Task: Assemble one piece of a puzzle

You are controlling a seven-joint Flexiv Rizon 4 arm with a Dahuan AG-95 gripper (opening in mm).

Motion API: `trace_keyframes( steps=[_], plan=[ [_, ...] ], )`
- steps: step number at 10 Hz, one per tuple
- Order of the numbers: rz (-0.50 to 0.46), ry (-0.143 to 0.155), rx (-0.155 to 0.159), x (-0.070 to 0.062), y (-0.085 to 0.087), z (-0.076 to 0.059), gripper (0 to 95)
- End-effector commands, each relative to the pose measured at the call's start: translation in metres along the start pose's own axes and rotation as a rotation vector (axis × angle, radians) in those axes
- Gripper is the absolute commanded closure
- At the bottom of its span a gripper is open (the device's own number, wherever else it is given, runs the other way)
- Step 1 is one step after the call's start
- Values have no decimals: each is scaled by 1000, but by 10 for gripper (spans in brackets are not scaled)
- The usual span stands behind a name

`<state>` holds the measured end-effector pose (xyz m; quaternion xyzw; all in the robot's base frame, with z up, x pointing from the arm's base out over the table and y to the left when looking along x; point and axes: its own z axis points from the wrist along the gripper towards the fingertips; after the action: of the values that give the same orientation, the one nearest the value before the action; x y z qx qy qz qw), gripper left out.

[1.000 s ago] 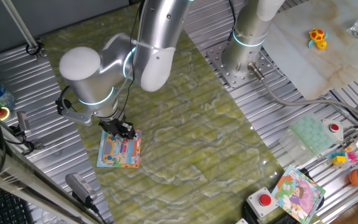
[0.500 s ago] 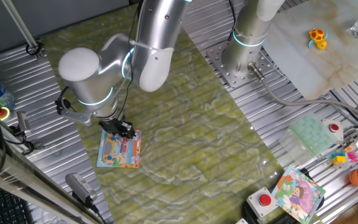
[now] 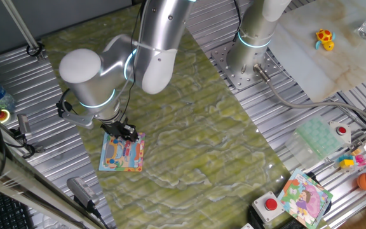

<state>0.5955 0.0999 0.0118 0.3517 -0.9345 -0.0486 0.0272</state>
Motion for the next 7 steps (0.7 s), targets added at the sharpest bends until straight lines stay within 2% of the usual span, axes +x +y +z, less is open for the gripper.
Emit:
trace_keyframes(
  steps=[1, 7],
  plan=[
    [7, 0, 2, 0, 3, 0, 380],
    [11, -5, 9, 2, 4, 4, 380]
  ],
)
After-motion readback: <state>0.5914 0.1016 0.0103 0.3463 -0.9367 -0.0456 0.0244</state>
